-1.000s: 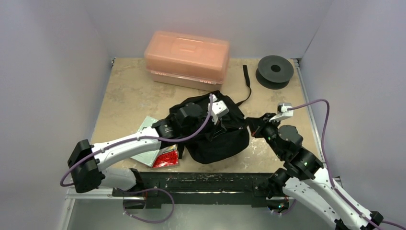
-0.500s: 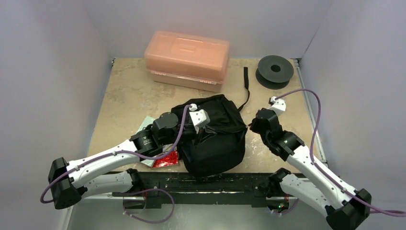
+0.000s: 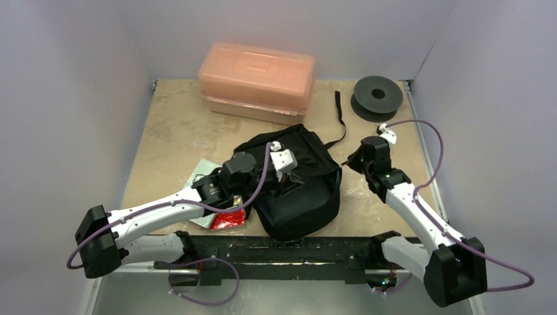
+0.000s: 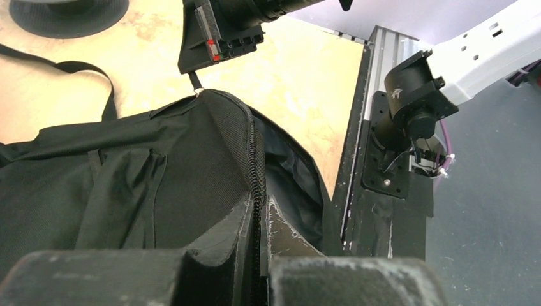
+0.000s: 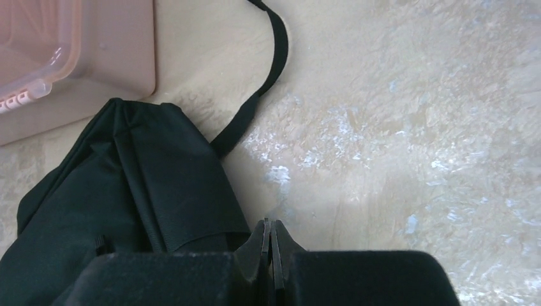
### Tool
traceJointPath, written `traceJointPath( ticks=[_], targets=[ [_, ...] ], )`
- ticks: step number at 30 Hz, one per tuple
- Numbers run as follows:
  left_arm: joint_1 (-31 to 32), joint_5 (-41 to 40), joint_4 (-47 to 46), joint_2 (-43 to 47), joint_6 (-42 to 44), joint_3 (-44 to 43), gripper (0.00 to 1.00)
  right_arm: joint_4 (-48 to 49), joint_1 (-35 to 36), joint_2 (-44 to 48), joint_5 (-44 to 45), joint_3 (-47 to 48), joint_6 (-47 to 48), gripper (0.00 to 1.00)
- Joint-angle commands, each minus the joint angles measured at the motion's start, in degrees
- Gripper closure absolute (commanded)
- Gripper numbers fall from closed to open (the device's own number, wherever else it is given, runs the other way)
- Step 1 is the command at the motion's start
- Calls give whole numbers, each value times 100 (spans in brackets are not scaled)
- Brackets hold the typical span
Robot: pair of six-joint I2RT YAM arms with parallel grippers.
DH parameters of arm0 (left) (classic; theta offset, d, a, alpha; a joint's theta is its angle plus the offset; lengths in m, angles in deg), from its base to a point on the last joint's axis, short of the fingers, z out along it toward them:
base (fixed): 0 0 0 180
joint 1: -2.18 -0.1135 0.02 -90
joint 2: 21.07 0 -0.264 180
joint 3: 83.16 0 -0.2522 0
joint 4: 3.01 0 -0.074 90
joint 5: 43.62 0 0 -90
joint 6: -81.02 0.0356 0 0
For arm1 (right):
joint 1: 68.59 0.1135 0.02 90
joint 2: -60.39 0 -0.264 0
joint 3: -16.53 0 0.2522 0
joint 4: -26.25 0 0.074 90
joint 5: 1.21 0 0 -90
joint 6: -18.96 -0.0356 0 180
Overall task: Pack the student bag
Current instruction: Unzip the student bag at the center of the board.
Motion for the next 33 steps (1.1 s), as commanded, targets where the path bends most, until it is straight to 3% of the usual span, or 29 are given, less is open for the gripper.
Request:
traceJointPath(
  ticks=[1, 7, 10, 15, 19, 25, 30, 32, 33],
  targets=[
    [56, 796, -1145, 16, -299, -455, 100, 188, -251, 770, 920, -126, 499, 100],
    [114, 1125, -764, -1450, -540, -1617, 100, -582, -251, 2555, 1276, -249, 273, 100],
    [152, 1246, -600, -2069, -541, -2353, 100, -1097, -256, 3110, 1735, -339, 45, 100],
    [144, 1464, 66, -2602, 18, -3502, 100, -1095, -251, 3767, 1856, -635, 80, 99],
    [-6, 2036, 1430, -2897, 852, -4343, 100, -634, -251, 3674, 1251, -660, 506, 69],
    [-485, 2252, 2268, -2712, 1137, -4242, 100, -104, -252, 3205, -705, -449, 1438, 26],
    [-775, 2116, 2799, -2431, 1115, -4030, 100, 81, -252, 2977, -2291, -149, 1487, 26],
    [-860, 1971, 2960, -2316, 1021, -3952, 100, -61, -256, 2962, -2688, 39, 2173, 6],
    [-886, 1936, 3031, -2257, 964, -3915, 100, -131, -255, 2957, -2863, 138, 2281, 3]
  ],
)
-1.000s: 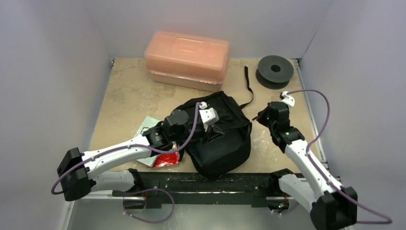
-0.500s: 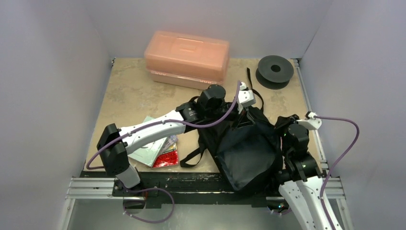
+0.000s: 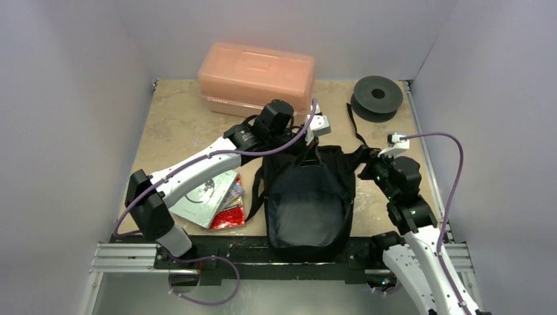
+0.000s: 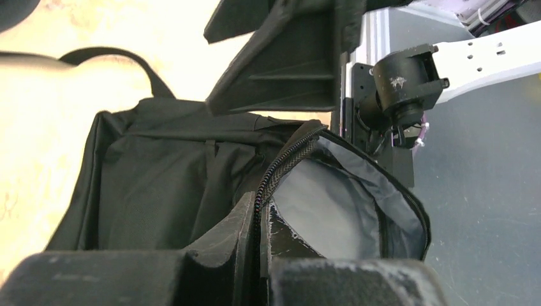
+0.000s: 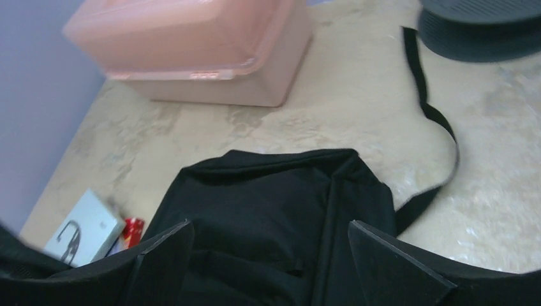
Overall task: Pack the student bag
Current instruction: Unzip the student bag at the center of the board.
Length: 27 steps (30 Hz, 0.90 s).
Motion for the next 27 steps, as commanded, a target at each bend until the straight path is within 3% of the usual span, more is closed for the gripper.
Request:
traceJointPath(
  ticks=[1, 6, 11, 16, 20, 23, 25, 27],
  targets=[
    [-154, -80, 292, 668, -2, 95, 100, 116, 5, 33, -1492, 694, 963, 2],
    [-166, -222, 304, 986, -152, 376, 100, 116, 10, -182, -3148, 1012, 1251, 1],
    [-172, -425, 234, 1255, -471, 497, 100, 848, 37, -356, -4702, 659, 968, 1],
    [-165, -237, -39, 1368, -954, 630, 100, 1155, 341, -546, -5009, 418, 841, 3],
    [-171, -225, -134, 1411, -1126, 704, 100, 846, 870, -1005, -4352, 517, 1037, 9],
    [-171, -280, -176, 1446, -1259, 762, 100, 810, 1230, -1525, -4146, 647, 1108, 22],
    [-167, -445, -208, 1532, -1368, 861, 95, 672, 1383, -1743, -3616, 765, 1212, 43],
    [-168, -760, -346, 1757, -1481, 1118, 85, 589, 1410, -1815, -3139, 808, 1256, 73]
  ],
)
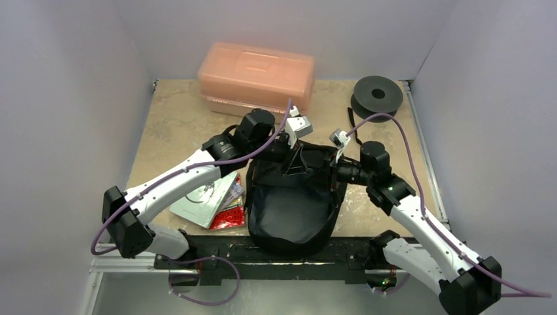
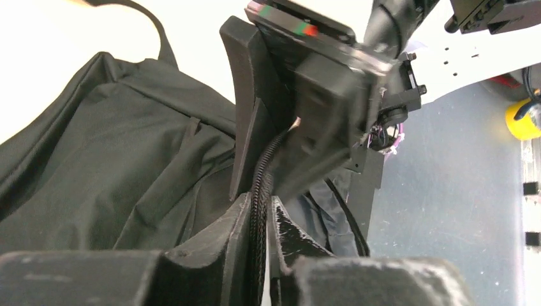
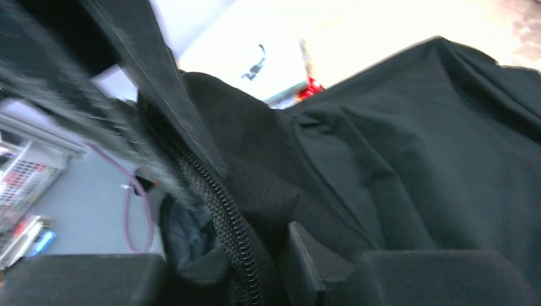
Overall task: Pack the student bag
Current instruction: Unzip the student bag at the center of the board.
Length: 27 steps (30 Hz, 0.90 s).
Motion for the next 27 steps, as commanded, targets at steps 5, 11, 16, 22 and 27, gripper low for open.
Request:
traceJointPath(
  ticks=[5, 11, 16, 22, 27],
  targets=[
    [-26, -1949, -1451, 1664, -1128, 1668, 59, 150, 112, 142, 1226, 140, 1, 100],
    [-34, -3935, -1991, 2860, -2147, 3316, 32, -49, 115, 1068, 2690, 46, -415, 100],
    [-30, -4463, -1667, 2845, -2919, 3467, 26, -223, 114, 1966, 4000, 7, -893, 100],
    [-32, -3027, -2301, 1178, -3130, 2859, 26, -234, 116, 2372, 3814, 44, -1136, 100],
    [-76, -2692, -2195, -197, -2869, 1660, 33, -499, 114, 2906, 3912, 127, -1061, 100]
  ],
)
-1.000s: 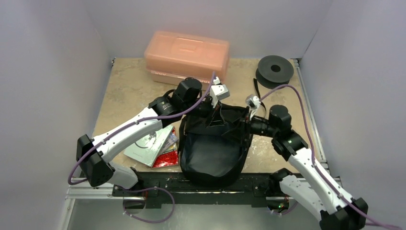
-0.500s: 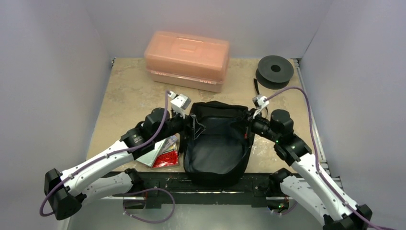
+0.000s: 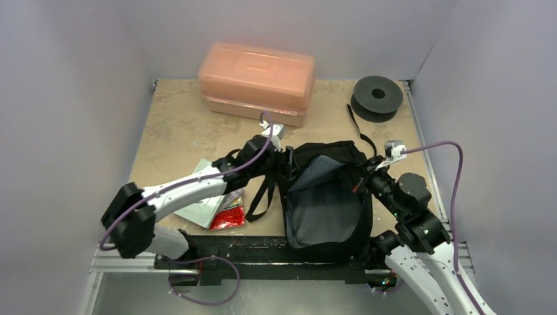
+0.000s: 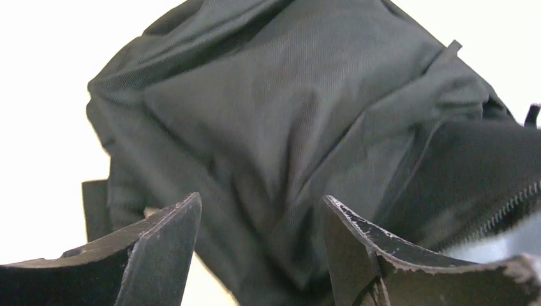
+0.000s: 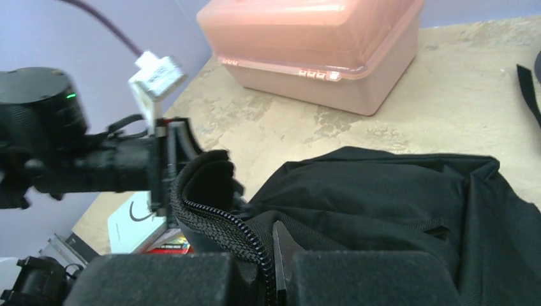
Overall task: Pack the student bag
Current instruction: Unzip the student bag at the center of the board.
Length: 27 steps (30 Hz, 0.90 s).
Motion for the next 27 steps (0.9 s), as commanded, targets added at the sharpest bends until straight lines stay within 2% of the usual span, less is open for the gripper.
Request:
traceJointPath(
  ticks=[1, 6, 10, 13, 15, 19, 23, 27],
  targets=[
    [-112, 496, -205, -967, 30, -1326, 34, 449, -2, 508, 207, 240, -141, 100],
    [-313, 1018, 123, -2129, -15, -2772, 34, 308, 2, 482, 148, 199, -196, 100],
    [-412, 1262, 448, -2779, 84, -3802, 32, 663, -6, 470, -201, -155, -493, 100],
    [-464, 1760, 740, -3326, 109, -4623, 32, 968, -4, 361, -362, -429, -565, 100],
    [-495, 1913, 816, -3419, 107, -4865, 32, 1015, 2, 66, -401, -440, -542, 100],
    [-682, 1279, 902, -2831, 345, -4209, 31, 928, -1, -735, -9, -422, -708, 100],
    [-1080, 700, 968, -1705, 333, -2963, 25, 1064, -1, -1817, -288, -151, -503, 100],
    [-1328, 297, 1151, -433, 191, -1638, 22, 1570, -10, -2357, -495, 67, -455, 100]
  ],
)
